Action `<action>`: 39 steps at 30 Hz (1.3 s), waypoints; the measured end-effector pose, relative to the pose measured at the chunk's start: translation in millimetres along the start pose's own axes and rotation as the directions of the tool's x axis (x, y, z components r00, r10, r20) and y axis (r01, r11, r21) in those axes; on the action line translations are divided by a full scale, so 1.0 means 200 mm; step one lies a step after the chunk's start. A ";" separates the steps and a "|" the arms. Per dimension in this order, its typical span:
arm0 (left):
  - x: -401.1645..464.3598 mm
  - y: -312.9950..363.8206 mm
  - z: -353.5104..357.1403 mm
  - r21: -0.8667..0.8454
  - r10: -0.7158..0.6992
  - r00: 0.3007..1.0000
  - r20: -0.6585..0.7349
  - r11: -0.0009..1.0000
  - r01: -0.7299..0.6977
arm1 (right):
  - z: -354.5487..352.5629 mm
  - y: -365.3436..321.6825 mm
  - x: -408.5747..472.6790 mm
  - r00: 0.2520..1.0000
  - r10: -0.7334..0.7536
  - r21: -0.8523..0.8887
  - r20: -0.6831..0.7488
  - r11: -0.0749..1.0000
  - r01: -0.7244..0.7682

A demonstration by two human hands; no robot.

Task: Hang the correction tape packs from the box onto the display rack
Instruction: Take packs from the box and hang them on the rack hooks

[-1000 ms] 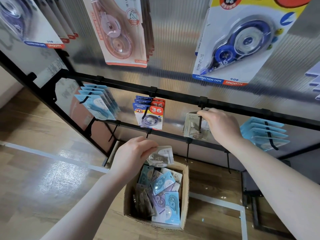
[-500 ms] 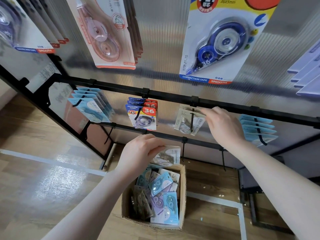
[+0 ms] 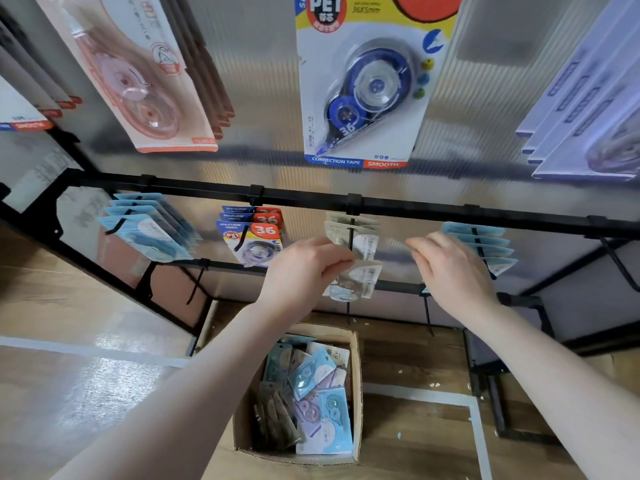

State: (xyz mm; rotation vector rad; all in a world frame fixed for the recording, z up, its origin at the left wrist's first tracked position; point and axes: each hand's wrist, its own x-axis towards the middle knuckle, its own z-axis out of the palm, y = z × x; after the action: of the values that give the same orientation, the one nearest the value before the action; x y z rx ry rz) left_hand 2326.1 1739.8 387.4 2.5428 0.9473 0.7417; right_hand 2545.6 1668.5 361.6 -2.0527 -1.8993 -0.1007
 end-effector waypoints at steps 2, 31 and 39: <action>0.02 -0.01 0.02 -0.002 -0.003 1.000 0.020 1.000 0.003 | 0.01 0.01 0.00 1.000 -0.012 -0.007 -0.008 1.000 0.012; 0.15 -0.14 0.14 0.162 0.147 0.986 0.080 0.974 -0.158 | 0.08 0.07 0.00 0.993 -0.103 -0.003 -0.059 0.995 0.103; 0.18 -0.17 0.18 0.200 0.120 0.992 0.048 0.972 -0.127 | 0.09 0.09 0.01 0.991 -0.127 -0.001 -0.048 0.992 0.127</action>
State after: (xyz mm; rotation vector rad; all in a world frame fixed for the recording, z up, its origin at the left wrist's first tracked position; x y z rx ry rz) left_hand 2352.4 1784.4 356.3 2.8040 0.9010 0.6610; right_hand 2560.5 1675.6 341.2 -1.9090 -1.9983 -0.1777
